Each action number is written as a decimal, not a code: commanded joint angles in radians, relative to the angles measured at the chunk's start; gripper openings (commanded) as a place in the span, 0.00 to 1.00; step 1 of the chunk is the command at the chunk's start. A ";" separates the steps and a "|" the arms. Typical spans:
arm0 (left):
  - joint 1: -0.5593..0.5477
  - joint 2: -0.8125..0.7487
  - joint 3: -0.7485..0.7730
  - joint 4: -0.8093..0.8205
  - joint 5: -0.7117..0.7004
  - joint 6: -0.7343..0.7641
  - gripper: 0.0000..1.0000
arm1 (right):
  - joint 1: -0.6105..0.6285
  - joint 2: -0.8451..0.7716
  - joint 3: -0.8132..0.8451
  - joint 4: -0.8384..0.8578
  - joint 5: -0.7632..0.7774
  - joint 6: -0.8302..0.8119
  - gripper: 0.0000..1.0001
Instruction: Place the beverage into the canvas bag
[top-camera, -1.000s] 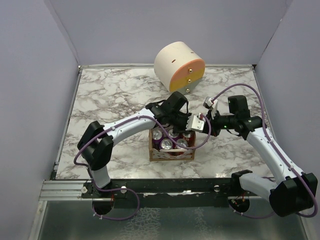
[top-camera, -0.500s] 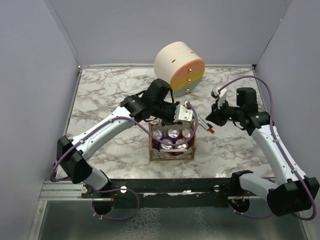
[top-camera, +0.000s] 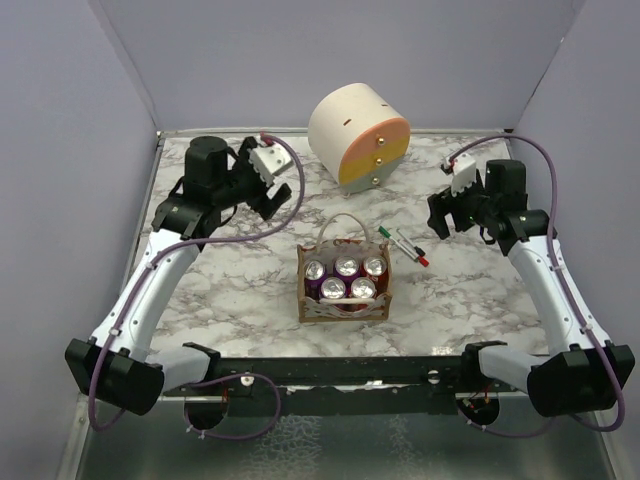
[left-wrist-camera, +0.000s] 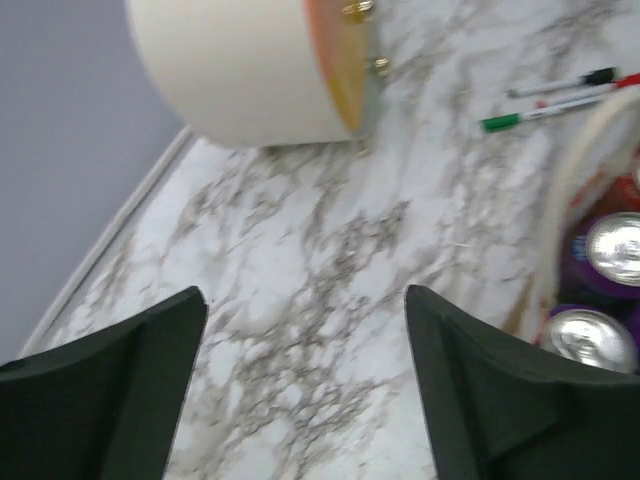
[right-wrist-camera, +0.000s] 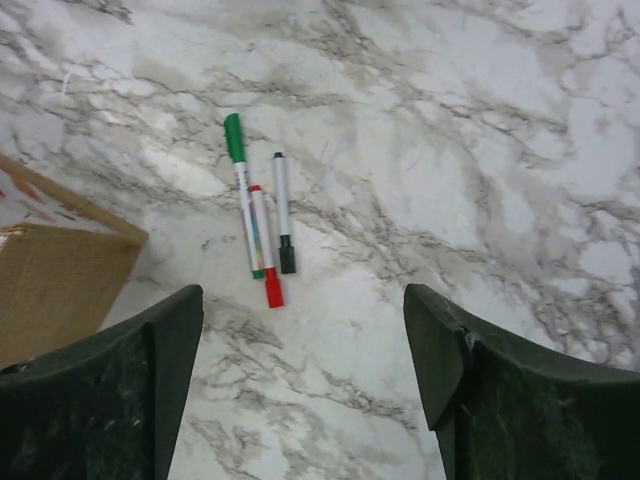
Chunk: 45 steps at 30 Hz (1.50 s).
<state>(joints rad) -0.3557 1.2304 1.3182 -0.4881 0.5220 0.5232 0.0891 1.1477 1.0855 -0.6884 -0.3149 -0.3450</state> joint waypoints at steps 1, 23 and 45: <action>0.094 -0.082 -0.095 0.193 -0.324 -0.222 0.95 | -0.010 0.019 0.065 0.002 0.115 -0.002 0.95; 0.222 -0.235 -0.325 0.451 -0.400 -0.367 0.99 | -0.011 -0.069 0.154 0.217 0.062 0.161 1.00; 0.251 -0.376 -0.271 0.293 -0.392 -0.391 0.99 | -0.011 -0.358 -0.018 0.222 0.191 0.073 1.00</action>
<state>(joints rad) -0.1116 0.9028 1.0008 -0.1501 0.0853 0.1329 0.0834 0.8276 1.0729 -0.4706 -0.1532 -0.2371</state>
